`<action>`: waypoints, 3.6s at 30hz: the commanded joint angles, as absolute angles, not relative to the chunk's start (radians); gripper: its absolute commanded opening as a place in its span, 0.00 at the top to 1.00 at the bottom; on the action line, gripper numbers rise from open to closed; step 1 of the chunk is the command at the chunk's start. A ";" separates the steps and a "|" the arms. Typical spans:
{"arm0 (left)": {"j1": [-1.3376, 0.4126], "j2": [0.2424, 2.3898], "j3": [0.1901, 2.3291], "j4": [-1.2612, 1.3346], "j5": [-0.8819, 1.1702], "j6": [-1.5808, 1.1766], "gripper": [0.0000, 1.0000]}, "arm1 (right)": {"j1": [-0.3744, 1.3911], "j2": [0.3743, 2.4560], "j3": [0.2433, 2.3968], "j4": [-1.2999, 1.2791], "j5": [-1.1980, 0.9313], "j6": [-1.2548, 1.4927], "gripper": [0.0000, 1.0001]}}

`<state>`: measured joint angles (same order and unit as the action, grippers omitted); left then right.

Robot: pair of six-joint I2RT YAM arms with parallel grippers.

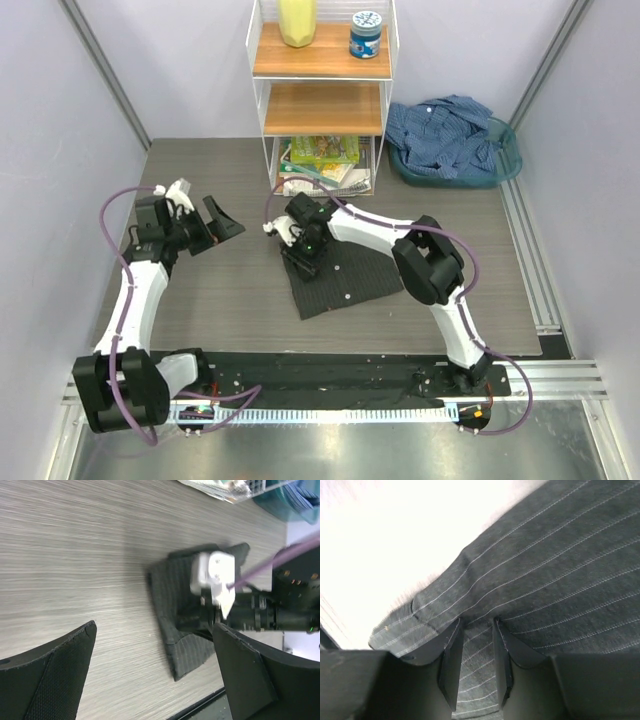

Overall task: Fold and stack the long sleeve shirts
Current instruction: Fold the shirt

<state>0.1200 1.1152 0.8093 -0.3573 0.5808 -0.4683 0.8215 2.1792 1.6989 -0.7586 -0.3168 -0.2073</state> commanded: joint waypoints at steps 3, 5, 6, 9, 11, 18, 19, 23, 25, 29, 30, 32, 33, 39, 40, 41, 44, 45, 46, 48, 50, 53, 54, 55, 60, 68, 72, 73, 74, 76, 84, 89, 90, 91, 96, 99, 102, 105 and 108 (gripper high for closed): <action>0.169 1.117 0.879 -0.505 0.600 -0.367 0.03 | 0.942 2.016 1.406 -1.032 -0.375 -0.676 0.60; 0.167 1.117 0.829 -0.508 0.664 -0.376 0.06 | 0.959 1.865 1.247 -1.068 -0.318 -0.892 0.59; 0.167 1.117 0.806 -0.497 0.684 -0.388 0.07 | 0.960 1.809 1.206 -1.118 -0.296 -0.958 0.59; 0.131 1.135 0.752 -0.466 0.715 -0.397 0.11 | 0.937 1.591 1.115 -1.121 -0.186 -1.104 0.56; 0.082 1.143 0.738 -0.443 0.703 -0.406 0.13 | 0.893 1.525 1.190 -1.129 -0.243 -1.050 0.52; -0.161 1.187 0.572 -0.125 0.695 -0.667 0.17 | 0.586 1.588 1.276 -1.132 -0.468 -0.687 0.52; -0.181 1.195 0.528 -0.082 0.687 -0.720 0.19 | 0.591 1.588 1.258 -1.108 -0.483 -0.655 0.52; -0.265 1.244 0.460 0.119 0.661 -0.768 0.26 | 0.621 1.617 1.200 -0.889 -0.554 -0.450 0.50; -0.288 1.282 0.431 0.190 0.658 -0.788 0.34 | 0.621 1.664 1.197 -0.826 -0.557 -0.410 0.50; -0.360 1.359 0.399 0.343 0.657 -0.825 0.39 | 0.623 1.775 1.216 -0.704 -0.538 -0.351 0.50; -0.370 1.377 0.399 0.371 0.655 -0.822 0.40 | 0.624 1.796 1.226 -0.697 -0.529 -0.338 0.50; -0.382 1.443 0.387 0.414 0.655 -0.839 0.40 | 0.624 1.859 1.244 -0.678 -0.509 -0.327 0.50; -0.382 1.468 0.387 0.464 0.657 -0.845 0.40 | 0.624 1.876 1.252 -0.681 -0.499 -0.327 0.50; -0.409 1.670 0.402 0.678 0.754 -0.912 0.34 | 0.624 1.904 1.253 -0.683 -0.468 -0.348 0.50; -0.432 1.690 0.400 0.743 0.764 -0.926 0.34 | 0.624 1.905 1.250 -0.683 -0.471 -0.351 0.50; -0.445 1.710 0.405 0.776 0.770 -0.942 0.33 | 0.624 1.905 1.250 -0.683 -0.465 -0.353 0.50; -0.488 1.782 0.413 0.851 0.785 -0.986 0.33 | 0.624 1.905 1.249 -0.686 -0.457 -0.365 0.50; -0.495 1.802 0.417 0.857 0.781 -0.989 0.32 | 0.624 1.904 1.250 -0.687 -0.454 -0.367 0.50; -0.502 1.812 0.419 0.857 0.767 -0.992 0.31 | 0.624 1.904 1.253 -0.695 -0.454 -0.370 0.50; -0.502 1.838 0.414 0.857 0.740 -1.002 0.31 | 0.624 1.905 1.255 -0.696 -0.451 -0.374 0.50; -0.503 1.853 0.414 0.854 0.719 -1.008 0.32 | 0.623 1.908 1.259 -0.703 -0.448 -0.380 0.50; -0.509 1.861 0.417 0.851 0.719 -1.002 0.36 | 0.623 1.908 1.262 -0.709 -0.439 -0.391 0.50; -0.521 1.864 0.422 0.851 0.722 -1.002 0.37 | 0.623 1.910 1.262 -0.709 -0.439 -0.390 0.50; -0.528 1.868 0.426 0.851 0.719 -1.005 0.37 | 0.623 1.911 1.264 -0.707 -0.440 -0.391 0.50; -0.568 1.901 0.459 0.868 0.703 -1.022 0.40 | 0.621 1.927 1.270 -0.706 -0.437 -0.387 0.50; -0.569 1.930 0.479 0.887 0.686 -1.043 0.61 | 0.621 1.933 1.273 -0.703 -0.437 -0.382 0.49; -0.505 1.904 0.537 0.699 0.768 -0.993 0.94 | 0.618 1.916 1.301 -0.710 -0.439 -0.354 0.45; -0.483 1.888 0.579 0.584 0.781 -0.876 1.00 | 0.614 1.908 1.310 -0.712 -0.434 -0.345 0.43; -0.459 1.870 0.610 0.322 0.784 -0.794 1.00 | 0.604 1.901 1.319 -0.715 -0.431 -0.321 0.41; -0.372 1.827 0.711 0.029 0.767 -0.533 1.00 | 0.557 1.887 1.356 -0.745 -0.448 -0.299 0.33; -0.112 1.787 1.121 -0.965 0.496 -0.049 1.00 | 0.431 1.763 1.358 -0.805 -0.508 -0.270 0.25; 0.012 1.735 1.290 -1.204 0.145 0.176 1.00 | 0.381 1.694 1.315 -0.818 -0.525 -0.278 0.24; 0.043 1.743 1.375 -1.232 0.108 0.251 1.00 | 0.374 1.683 1.304 -0.819 -0.529 -0.278 0.24; 0.061 1.761 1.420 -1.282 0.056 0.285 1.00 | 0.370 1.675 1.298 -0.821 -0.537 -0.281 0.24; 0.092 1.806 1.823 -1.304 -0.360 0.400 1.00 | 0.351 1.620 1.256 -0.822 -0.555 -0.290 0.24; 0.058 1.789 1.914 -1.279 -0.505 0.434 1.00 | 0.339 1.597 1.239 -0.830 -0.560 -0.305 0.24; -0.030 1.715 1.744 -1.157 -0.659 0.486 1.00 | 0.325 1.588 1.227 -0.836 -0.568 -0.318 0.24; -0.122 1.649 1.532 -0.976 -0.751 0.494 1.00 | 0.313 1.588 1.218 -0.838 -0.580 -0.322 0.24; -0.213 1.652 1.260 -0.815 -0.775 0.428 1.00 | 0.301 1.580 1.209 -0.838 -0.587 -0.325 0.24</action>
